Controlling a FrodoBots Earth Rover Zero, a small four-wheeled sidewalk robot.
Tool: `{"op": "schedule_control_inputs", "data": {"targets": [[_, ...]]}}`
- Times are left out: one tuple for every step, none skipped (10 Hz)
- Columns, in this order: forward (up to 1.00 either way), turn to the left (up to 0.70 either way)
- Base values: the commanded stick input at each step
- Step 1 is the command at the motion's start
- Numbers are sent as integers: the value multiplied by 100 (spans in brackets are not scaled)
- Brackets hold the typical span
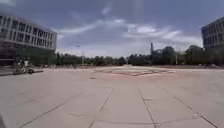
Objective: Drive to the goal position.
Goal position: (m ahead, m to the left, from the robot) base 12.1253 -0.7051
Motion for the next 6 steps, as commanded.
{"op": "schedule_control_inputs", "data": {"targets": [[52, 29], [52, 29], [52, 29], [54, 14], [56, 0], [56, 0]]}}
